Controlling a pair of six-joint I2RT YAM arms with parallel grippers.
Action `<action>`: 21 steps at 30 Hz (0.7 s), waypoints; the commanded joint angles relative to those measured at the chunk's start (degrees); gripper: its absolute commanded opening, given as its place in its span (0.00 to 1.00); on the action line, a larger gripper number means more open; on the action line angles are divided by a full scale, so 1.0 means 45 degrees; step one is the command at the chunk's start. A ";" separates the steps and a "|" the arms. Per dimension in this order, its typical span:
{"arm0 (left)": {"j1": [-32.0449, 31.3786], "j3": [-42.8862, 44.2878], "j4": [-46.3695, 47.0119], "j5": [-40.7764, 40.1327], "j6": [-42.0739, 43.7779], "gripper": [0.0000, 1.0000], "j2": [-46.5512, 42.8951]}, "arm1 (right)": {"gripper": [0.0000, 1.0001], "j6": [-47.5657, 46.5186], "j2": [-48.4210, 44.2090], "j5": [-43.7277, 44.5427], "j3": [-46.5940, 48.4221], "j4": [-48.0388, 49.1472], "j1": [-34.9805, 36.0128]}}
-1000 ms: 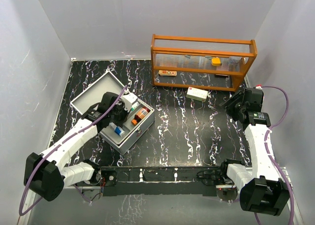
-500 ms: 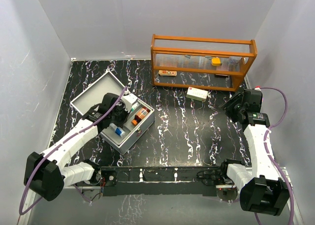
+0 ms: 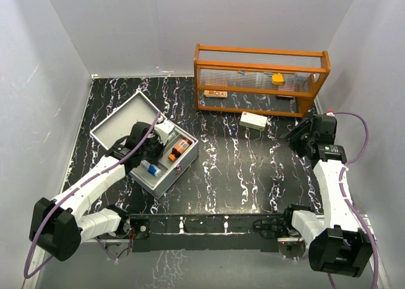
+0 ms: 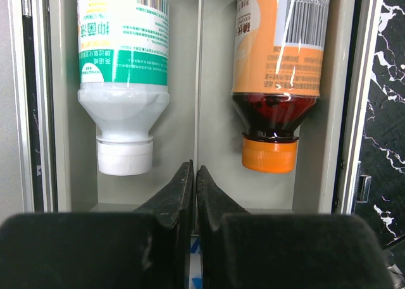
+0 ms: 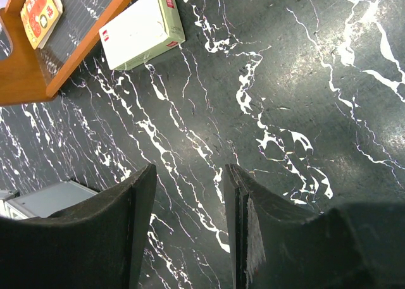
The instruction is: Organize the medicine kit
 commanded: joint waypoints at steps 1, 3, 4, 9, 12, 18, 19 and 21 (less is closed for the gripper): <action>0.0058 0.0058 0.0469 -0.0379 -0.0054 0.00 -0.0594 | 0.44 0.0096 -0.0213 -0.0031 -0.0015 0.0617 0.0049; 0.0048 0.0105 0.0425 -0.0475 -0.0033 0.00 -0.0512 | 0.45 0.0099 -0.0214 -0.0026 -0.0015 0.0608 0.0043; 0.0048 0.0080 0.0422 -0.0491 -0.0030 0.00 -0.0486 | 0.45 0.0082 -0.0218 -0.0026 -0.0003 0.0601 0.0046; 0.0048 0.0108 0.0360 -0.0456 -0.0115 0.07 -0.0227 | 0.45 0.0094 -0.0218 -0.0031 0.0004 0.0609 0.0049; 0.0051 0.0320 0.0216 -0.0618 -0.0212 0.12 -0.0181 | 0.45 0.0097 -0.0203 -0.0045 0.0004 0.0630 0.0047; 0.0048 0.0973 -0.0533 -0.0938 -0.0449 0.28 0.0067 | 0.45 0.0128 -0.0173 -0.0079 0.0004 0.0665 0.0049; 0.0048 0.1114 -0.0652 -0.1030 -0.0517 0.30 0.0092 | 0.45 0.0135 -0.0183 -0.0084 0.0004 0.0652 0.0047; 0.0058 0.1381 -0.0911 -0.1162 -0.0648 0.37 0.0059 | 0.45 0.0118 -0.0174 -0.0087 0.0004 0.0643 0.0049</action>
